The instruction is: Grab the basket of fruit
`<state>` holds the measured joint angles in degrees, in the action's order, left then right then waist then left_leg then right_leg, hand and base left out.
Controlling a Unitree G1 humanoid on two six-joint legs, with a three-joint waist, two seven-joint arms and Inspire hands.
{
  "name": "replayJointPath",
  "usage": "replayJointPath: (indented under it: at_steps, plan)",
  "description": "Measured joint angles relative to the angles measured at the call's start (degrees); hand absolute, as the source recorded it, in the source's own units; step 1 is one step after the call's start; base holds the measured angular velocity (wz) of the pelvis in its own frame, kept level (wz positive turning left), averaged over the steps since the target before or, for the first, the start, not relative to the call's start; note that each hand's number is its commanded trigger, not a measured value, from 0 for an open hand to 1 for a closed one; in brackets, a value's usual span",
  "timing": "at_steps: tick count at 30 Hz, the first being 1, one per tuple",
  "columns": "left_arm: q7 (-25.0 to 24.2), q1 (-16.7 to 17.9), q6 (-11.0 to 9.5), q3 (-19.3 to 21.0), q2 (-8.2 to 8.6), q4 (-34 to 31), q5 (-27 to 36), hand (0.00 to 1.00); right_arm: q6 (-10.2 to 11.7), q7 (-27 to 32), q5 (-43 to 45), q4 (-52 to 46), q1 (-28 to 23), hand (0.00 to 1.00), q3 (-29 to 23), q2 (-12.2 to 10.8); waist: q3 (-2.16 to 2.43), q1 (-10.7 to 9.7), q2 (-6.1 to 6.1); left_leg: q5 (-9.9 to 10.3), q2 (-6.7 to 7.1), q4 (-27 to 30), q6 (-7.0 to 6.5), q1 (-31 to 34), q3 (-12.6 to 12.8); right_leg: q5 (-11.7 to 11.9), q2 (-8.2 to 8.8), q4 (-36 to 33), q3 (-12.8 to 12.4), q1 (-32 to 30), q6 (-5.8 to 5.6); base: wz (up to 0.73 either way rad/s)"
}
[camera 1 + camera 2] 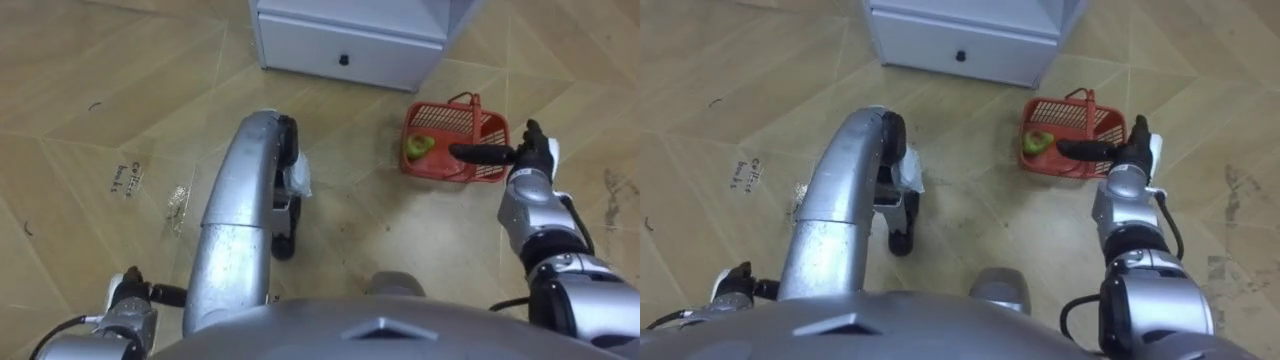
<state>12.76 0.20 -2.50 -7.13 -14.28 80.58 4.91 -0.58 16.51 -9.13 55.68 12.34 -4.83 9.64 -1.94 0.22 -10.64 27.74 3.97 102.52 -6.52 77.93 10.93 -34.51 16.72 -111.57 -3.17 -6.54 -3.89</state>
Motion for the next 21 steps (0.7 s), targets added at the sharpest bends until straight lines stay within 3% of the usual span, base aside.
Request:
replayJointPath:
  at_steps: [1, 5, 13, 17, 21]
  plan:
    - [0.0, 0.1, 0.0, 0.0, -0.14, 0.0, 0.0, 0.0, 0.0, 0.0, 0.0, -0.1, 0.0, 0.0, 0.0, 0.1, -0.17, -0.1, -0.01, -0.1, 0.0, 0.3, 0.17, 0.4, -0.1, -0.3, -0.03, -0.3, -0.1, -0.2, 0.0, 0.06]
    - [-0.6, 1.4, 0.0, 0.0, -0.08, 0.2, 0.0, 0.0, -0.1, -0.2, -0.8, -0.3, 0.0, 0.0, 0.1, 1.1, -0.13, 0.0, 0.09, -0.2, 0.35, 0.0, 1.15, 0.9, -0.8, -0.4, -0.71, -0.3, 0.0, -0.7, 0.19, 0.01]
    - [-0.9, 2.9, -0.4, 0.0, -0.77, 0.3, 0.0, 0.0, 0.1, 0.2, -2.6, -2.1, 0.5, 0.0, 0.2, 4.4, -0.24, 0.1, -0.53, -0.2, 0.87, -0.4, 1.62, 0.9, -0.7, -0.4, -0.53, 0.0, 0.2, -0.8, 0.08, 0.01]
    - [-1.2, 3.5, -0.5, 0.0, -1.63, 0.5, 0.0, 0.0, 0.1, 0.5, -2.6, -2.0, 0.6, 0.0, 0.2, 5.1, -0.17, 0.6, -0.79, -0.4, 0.9, -0.9, 2.0, 0.9, -0.8, -0.4, -0.6, -0.1, 0.6, -0.8, 0.07, 0.04]
    - [-2.2, 3.9, -0.6, -1.7, -3.1, 0.5, 0.0, 0.0, 0.1, 0.5, -2.6, -1.7, 0.8, 0.0, 0.2, 5.9, -0.55, 1.4, -0.11, -0.6, 0.98, -1.3, 2.28, 0.9, -0.5, -0.4, -0.32, -0.4, 0.4, -1.4, 0.06, -0.01]
